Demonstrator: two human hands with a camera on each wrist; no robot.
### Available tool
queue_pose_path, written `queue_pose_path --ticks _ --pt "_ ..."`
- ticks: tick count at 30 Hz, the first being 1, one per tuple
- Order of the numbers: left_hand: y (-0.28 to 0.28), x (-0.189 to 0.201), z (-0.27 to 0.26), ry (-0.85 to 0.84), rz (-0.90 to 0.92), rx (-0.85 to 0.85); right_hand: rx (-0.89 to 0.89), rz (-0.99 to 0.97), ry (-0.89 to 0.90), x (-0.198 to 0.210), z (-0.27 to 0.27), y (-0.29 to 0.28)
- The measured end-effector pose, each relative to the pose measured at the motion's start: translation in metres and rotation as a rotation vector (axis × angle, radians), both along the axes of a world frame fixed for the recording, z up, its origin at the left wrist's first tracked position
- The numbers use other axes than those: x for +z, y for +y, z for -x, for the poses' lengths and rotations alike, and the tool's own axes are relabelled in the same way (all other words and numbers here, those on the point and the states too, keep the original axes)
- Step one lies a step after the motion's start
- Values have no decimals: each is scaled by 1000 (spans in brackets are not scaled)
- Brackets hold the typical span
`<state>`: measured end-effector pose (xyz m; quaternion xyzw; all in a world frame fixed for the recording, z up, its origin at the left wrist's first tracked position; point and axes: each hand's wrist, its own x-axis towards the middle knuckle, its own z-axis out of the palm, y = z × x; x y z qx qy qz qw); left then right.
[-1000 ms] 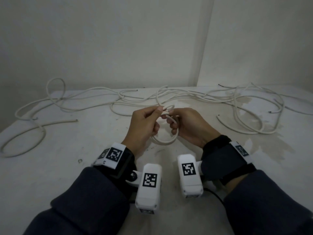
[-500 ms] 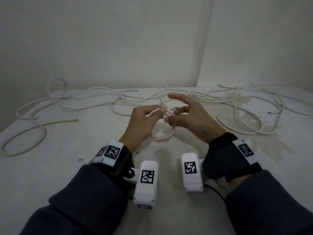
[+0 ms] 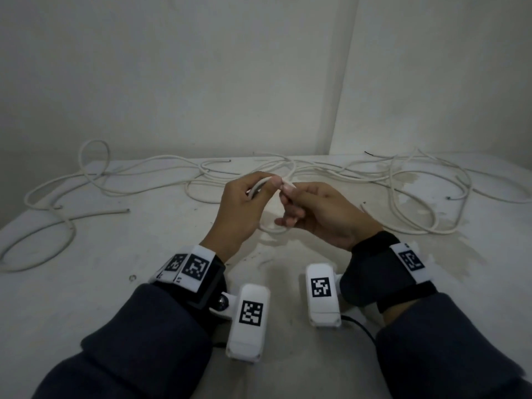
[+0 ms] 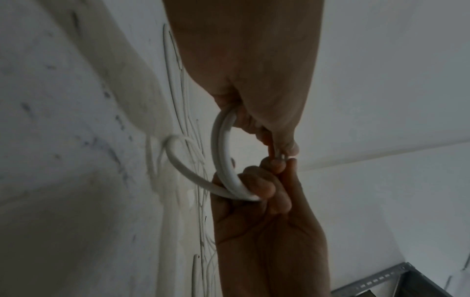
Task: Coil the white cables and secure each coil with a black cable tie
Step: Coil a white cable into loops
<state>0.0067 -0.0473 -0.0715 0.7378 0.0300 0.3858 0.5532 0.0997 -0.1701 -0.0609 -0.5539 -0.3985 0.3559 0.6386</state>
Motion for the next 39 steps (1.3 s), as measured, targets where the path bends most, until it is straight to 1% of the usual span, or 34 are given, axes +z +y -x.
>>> queue_pose_path --ticks 2,4,5,6,8,9,11,12,14,16,18,20,24,25,27,29,31,34,36,37,39 --pt "-1 0 0 14 43 18 7 -39 105 0 4 5" --pt "-1 0 1 79 98 18 -18 -66 152 0 5 8" --pt "0 -1 0 144 158 13 -45 -85 189 0 4 8" --pt "0 -2 0 230 256 8 -75 -110 239 1 2 7" --pt "2 -5 -1 423 511 8 -125 -166 338 3 -2 5" --pt "3 -7 0 515 583 11 -138 -190 377 4 -3 4" --pt "4 -9 1 646 593 18 -143 -215 430 3 -4 3" --pt "2 -10 2 656 591 19 -142 -219 447 3 -4 3" --pt "2 -12 0 595 634 18 -146 -225 474 3 -3 4" --pt "2 -15 -2 484 695 35 -186 -224 493 2 -3 6" --pt "3 -17 -2 363 757 69 -271 -200 486 -1 -4 8" --pt "2 -17 -1 260 764 44 -361 -155 444 -5 -5 11" --pt "-1 -13 2 151 513 22 -463 -76 336 -11 -9 13" --pt "-2 -12 3 125 470 7 -466 -71 321 -12 -10 13" --pt "-3 -12 3 84 441 -24 -444 -56 293 -12 -10 12" --pt "-4 -12 3 73 459 -66 -388 -27 258 -12 -8 13" --pt "-3 -13 3 80 515 -139 -336 -6 239 -11 -6 13" --pt "-3 -12 1 137 540 -188 -271 24 226 -9 -5 9" --pt "-5 -9 1 168 561 -199 -223 76 182 -9 -4 7" --pt "-5 -8 1 179 549 -188 -201 101 155 -9 -4 6" --pt "-4 -7 0 212 459 -151 -158 137 111 -7 -2 5"
